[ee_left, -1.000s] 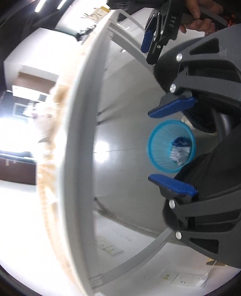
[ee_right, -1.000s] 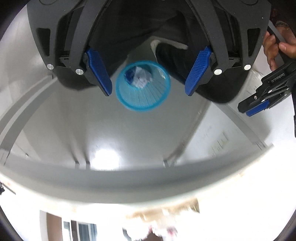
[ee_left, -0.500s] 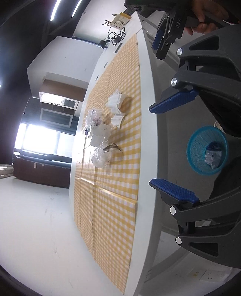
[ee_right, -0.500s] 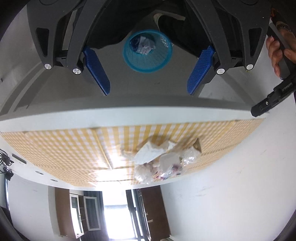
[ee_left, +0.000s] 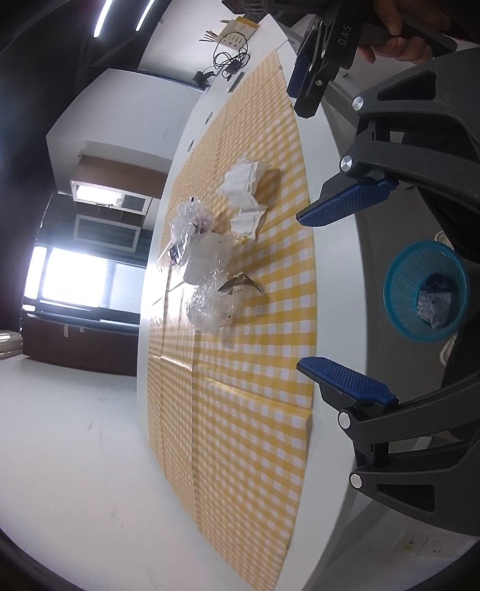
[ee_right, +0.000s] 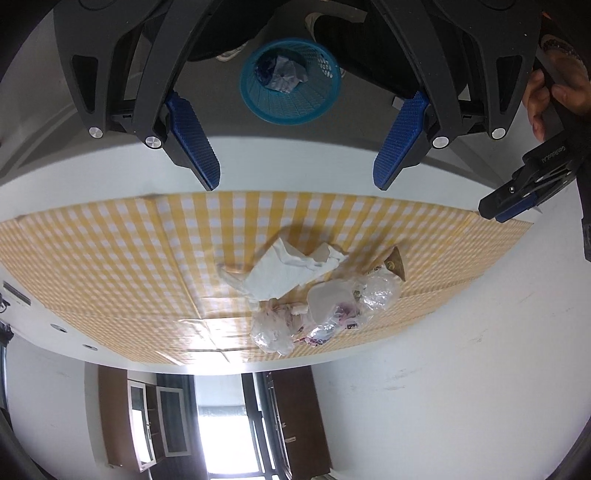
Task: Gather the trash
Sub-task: 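Grasp the clear plastic wrap with the left tool while the right tool grasps a white tissue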
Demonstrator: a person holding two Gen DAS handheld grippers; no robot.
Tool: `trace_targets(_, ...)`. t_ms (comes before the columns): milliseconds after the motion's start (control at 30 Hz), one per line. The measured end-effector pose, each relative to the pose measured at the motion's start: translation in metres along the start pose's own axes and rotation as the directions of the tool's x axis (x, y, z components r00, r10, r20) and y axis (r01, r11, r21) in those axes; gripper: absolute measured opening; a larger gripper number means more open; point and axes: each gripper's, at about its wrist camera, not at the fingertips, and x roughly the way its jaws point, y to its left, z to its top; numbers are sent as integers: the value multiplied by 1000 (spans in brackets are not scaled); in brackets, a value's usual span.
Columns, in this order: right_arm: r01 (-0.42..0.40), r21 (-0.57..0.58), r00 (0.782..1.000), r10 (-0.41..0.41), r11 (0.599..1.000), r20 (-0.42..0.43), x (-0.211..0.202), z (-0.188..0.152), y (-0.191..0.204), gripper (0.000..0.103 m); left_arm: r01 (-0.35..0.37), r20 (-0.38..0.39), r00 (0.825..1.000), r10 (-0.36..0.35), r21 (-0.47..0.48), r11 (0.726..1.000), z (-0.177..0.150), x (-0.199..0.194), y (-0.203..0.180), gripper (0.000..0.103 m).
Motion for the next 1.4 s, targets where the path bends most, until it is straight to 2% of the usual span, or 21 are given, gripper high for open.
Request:
trace_targets(133, -2, -12, 1000, 2, 1000, -17, 17, 11, 2, 77, -7, -15, 1000, 7, 25, 1000, 11, 19, 0, 73)
trace_targets(367, -8, 29, 999, 9, 1000, -45, 41, 31, -8, 71, 15, -39, 999, -15, 2, 1000, 36, 51, 6, 73)
trace_targets(600, -20, 79, 996, 27, 997, -84, 66, 44, -15, 67, -9, -19, 1000, 9, -7, 1000, 71, 78, 17, 73)
trace_targets(800, -6, 102, 993, 17, 995, -113, 88, 56, -19, 66, 50, -101, 993, -64, -141, 989, 97, 122, 45, 73)
trace_targets(900, -11, 114, 991, 26, 993, -131, 95, 58, -22, 61, 33, -137, 989, -53, -139, 990, 106, 142, 47, 73)
trace_targets(1000, -15, 109, 991, 29, 994, -133, 99, 64, -23, 57, 38, -175, 983, -54, -93, 995, 110, 160, 38, 75)
trace_targets(1067, -5, 119, 990, 23, 993, -143, 103, 66, -26, 53, 20, -187, 982, -34, -77, 997, 112, 169, 36, 75)
trace_targets(1133, -12, 146, 987, 34, 989, -155, 109, 64, -31, 37, 28, -193, 980, -46, -94, 995, 112, 177, 35, 72)
trace_targets(1200, -34, 160, 986, 60, 986, -157, 112, 64, -33, 29, 42, -202, 977, -62, -102, 994, 112, 182, 35, 60)
trace_targets(1333, -45, 133, 986, 65, 990, -151, 114, 63, -33, 7, 26, -172, 984, -39, -79, 997, 111, 178, 32, 53)
trace_targets(1400, -63, 133, 988, 81, 989, -132, 112, 64, -35, 5, 26, -134, 990, -38, -92, 995, 113, 170, 33, 52)
